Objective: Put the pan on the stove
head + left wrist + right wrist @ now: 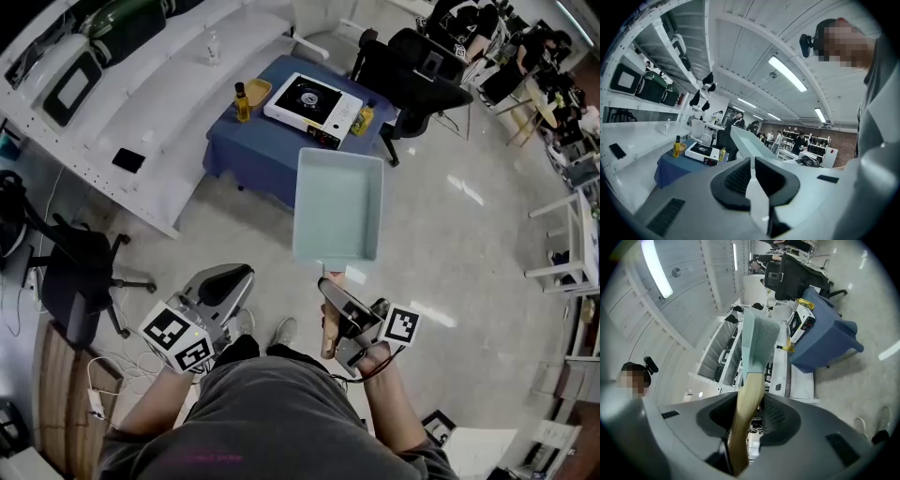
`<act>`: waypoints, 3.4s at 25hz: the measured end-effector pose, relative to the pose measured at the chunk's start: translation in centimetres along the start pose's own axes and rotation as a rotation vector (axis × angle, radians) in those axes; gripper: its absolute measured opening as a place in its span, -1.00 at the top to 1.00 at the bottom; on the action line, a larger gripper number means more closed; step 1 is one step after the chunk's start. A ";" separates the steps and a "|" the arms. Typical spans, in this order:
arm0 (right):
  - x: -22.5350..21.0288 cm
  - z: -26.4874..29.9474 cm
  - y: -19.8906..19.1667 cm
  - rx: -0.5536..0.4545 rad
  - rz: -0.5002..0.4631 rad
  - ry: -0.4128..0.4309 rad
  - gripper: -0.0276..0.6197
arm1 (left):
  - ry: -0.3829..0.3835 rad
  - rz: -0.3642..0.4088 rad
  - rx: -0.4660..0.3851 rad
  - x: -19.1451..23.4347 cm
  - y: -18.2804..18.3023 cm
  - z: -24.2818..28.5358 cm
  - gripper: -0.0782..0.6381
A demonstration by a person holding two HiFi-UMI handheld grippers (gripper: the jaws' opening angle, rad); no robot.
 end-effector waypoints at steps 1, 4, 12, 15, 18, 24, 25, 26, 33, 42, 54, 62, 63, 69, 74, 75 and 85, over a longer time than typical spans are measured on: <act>-0.1 -0.2 0.1 0.001 0.002 0.001 0.48 | 0.003 -0.001 0.001 -0.1 -0.2 0.1 0.70; -0.4 -0.9 0.3 0.005 0.006 0.001 0.48 | 0.011 -0.002 0.001 -0.5 -0.6 0.5 0.70; -0.7 -3.1 1.4 0.018 -0.005 0.009 0.48 | 0.032 0.008 -0.011 -2.5 -1.3 1.5 0.70; -0.7 -3.8 2.1 0.017 -0.009 0.015 0.48 | 0.035 0.012 -0.014 -3.2 -1.4 2.1 0.70; -1.0 -4.1 2.7 0.015 -0.008 0.012 0.48 | 0.037 0.018 -0.012 -3.2 -1.4 2.7 0.70; -1.5 -4.0 4.2 0.016 -0.007 0.008 0.48 | 0.038 0.027 -0.026 -2.7 -0.6 4.3 0.70; -1.7 -3.8 4.4 0.015 -0.006 0.009 0.48 | 0.039 0.028 -0.027 -2.5 -0.6 4.6 0.70; -1.8 -3.7 4.7 0.015 -0.005 0.009 0.48 | 0.040 0.029 -0.028 -2.3 -0.5 4.8 0.70; -2.7 -1.7 7.2 0.016 -0.014 0.006 0.48 | 0.047 0.030 -0.040 0.4 0.4 6.9 0.70; -4.6 3.0 10.8 0.001 -0.008 -0.010 0.48 | 0.029 0.010 -0.020 6.1 1.5 10.7 0.70; -8.6 13.4 16.8 -0.034 0.011 -0.053 0.48 | -0.017 -0.015 0.037 18.5 4.7 16.8 0.70; -10.9 20.1 20.6 -0.047 0.042 -0.093 0.48 | -0.034 -0.048 0.071 26.0 7.0 20.1 0.70; -11.0 20.9 21.1 -0.048 0.045 -0.100 0.48 | -0.035 -0.054 0.077 26.9 7.4 20.5 0.70; -11.9 25.6 24.0 -0.074 0.059 -0.124 0.48 | -0.055 -0.076 0.100 32.2 9.5 22.9 0.70; -13.0 28.5 25.8 -0.097 0.056 -0.136 0.48 | -0.076 -0.087 0.111 35.5 10.4 24.3 0.70; -13.2 28.9 26.2 -0.101 0.059 -0.137 0.48 | -0.079 -0.088 0.112 36.0 10.6 24.5 0.70; -16.1 32.2 28.8 -0.115 0.087 -0.160 0.48 | -0.087 -0.115 0.127 38.9 10.6 25.8 0.70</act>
Point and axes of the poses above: the fingertips, and each gripper's own axes: z forward along the fingers, x to its left, y out of its top, the point moved 2 cm from there along -z, backward along the fingers, and after that the axes turned 4 degrees about -x, right-handed, at the moved point
